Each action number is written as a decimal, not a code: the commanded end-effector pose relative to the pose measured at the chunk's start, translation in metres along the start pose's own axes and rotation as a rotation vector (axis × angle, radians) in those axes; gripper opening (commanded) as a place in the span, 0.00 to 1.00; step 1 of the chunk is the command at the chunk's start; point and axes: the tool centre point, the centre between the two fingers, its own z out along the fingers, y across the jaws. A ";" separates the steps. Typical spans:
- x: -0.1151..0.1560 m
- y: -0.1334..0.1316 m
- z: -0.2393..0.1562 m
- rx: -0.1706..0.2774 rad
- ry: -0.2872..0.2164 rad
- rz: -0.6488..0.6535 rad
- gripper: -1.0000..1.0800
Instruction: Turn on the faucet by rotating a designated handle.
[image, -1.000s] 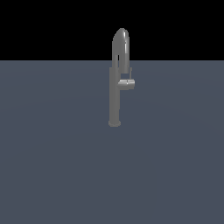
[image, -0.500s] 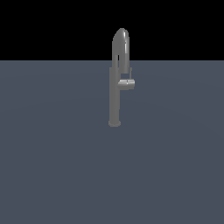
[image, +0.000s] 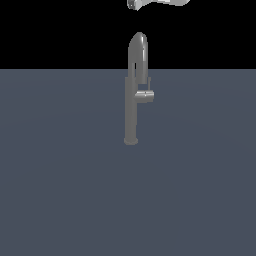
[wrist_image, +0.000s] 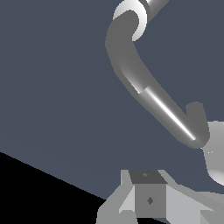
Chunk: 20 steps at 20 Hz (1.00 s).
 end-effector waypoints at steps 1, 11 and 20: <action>0.016 -0.003 -0.003 0.040 -0.043 0.038 0.00; 0.087 -0.006 -0.007 0.217 -0.229 0.206 0.00; 0.152 0.000 0.001 0.384 -0.401 0.366 0.00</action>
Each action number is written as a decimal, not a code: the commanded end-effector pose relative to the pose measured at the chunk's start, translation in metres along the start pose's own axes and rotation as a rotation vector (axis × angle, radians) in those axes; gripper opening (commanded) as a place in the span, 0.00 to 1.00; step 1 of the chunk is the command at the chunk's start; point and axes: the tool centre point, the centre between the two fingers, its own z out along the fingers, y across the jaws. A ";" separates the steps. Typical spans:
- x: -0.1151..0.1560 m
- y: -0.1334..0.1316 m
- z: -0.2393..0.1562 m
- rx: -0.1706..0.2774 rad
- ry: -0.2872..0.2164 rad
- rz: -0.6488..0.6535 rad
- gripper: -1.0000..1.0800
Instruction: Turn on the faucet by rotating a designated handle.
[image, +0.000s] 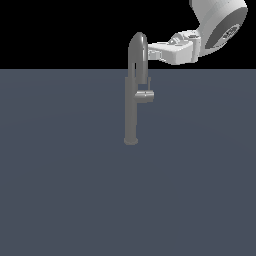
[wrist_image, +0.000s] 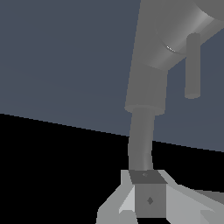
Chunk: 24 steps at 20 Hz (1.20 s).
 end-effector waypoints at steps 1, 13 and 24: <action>0.017 -0.003 -0.003 0.046 -0.048 0.044 0.00; 0.075 -0.007 -0.005 0.192 -0.193 0.183 0.00; 0.076 -0.004 -0.004 0.199 -0.200 0.190 0.00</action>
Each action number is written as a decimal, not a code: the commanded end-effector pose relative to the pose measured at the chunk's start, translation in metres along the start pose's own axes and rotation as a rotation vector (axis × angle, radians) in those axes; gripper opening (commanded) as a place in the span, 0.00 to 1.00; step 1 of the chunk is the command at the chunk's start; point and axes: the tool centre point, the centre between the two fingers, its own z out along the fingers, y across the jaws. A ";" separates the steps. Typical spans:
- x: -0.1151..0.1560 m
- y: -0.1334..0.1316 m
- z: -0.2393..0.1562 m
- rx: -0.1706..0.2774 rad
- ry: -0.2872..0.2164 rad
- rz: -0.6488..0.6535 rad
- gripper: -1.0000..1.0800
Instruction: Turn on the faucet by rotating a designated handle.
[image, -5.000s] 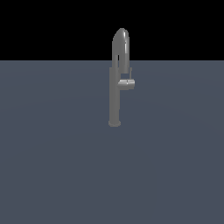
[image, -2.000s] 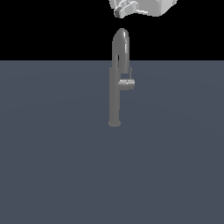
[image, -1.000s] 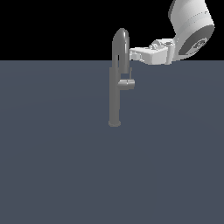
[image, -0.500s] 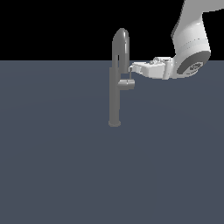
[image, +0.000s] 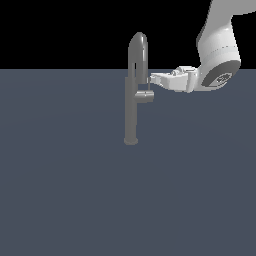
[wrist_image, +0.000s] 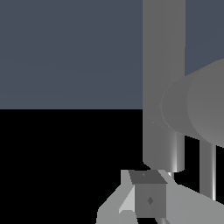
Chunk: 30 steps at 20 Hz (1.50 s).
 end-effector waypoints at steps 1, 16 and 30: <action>-0.002 0.004 0.000 0.000 0.000 -0.001 0.00; -0.009 0.029 0.000 0.002 0.001 0.000 0.00; -0.008 0.055 0.000 0.005 0.004 -0.007 0.00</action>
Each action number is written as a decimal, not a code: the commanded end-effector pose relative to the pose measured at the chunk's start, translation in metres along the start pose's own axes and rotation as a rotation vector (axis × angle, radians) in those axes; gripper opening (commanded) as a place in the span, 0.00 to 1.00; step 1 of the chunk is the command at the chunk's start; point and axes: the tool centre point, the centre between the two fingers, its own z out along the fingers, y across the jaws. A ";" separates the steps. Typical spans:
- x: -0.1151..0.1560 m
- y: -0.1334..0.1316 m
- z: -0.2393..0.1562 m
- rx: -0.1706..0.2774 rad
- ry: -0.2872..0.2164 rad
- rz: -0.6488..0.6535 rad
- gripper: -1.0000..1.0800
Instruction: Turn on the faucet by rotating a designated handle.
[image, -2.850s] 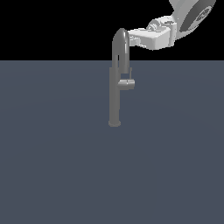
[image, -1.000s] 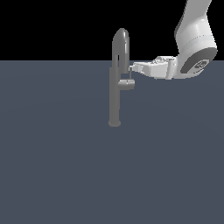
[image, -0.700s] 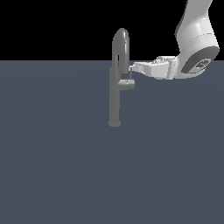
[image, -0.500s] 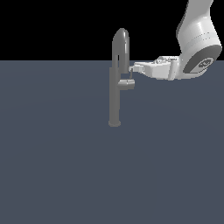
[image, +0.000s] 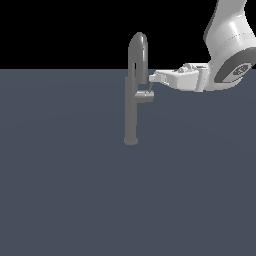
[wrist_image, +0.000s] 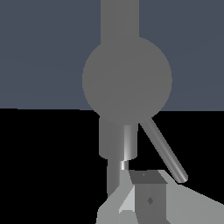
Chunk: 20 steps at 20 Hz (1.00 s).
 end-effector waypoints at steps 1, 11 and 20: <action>0.004 0.007 0.000 -0.003 -0.002 0.005 0.00; 0.009 0.026 0.000 -0.005 -0.001 -0.005 0.00; 0.026 0.040 0.000 -0.008 0.002 -0.022 0.00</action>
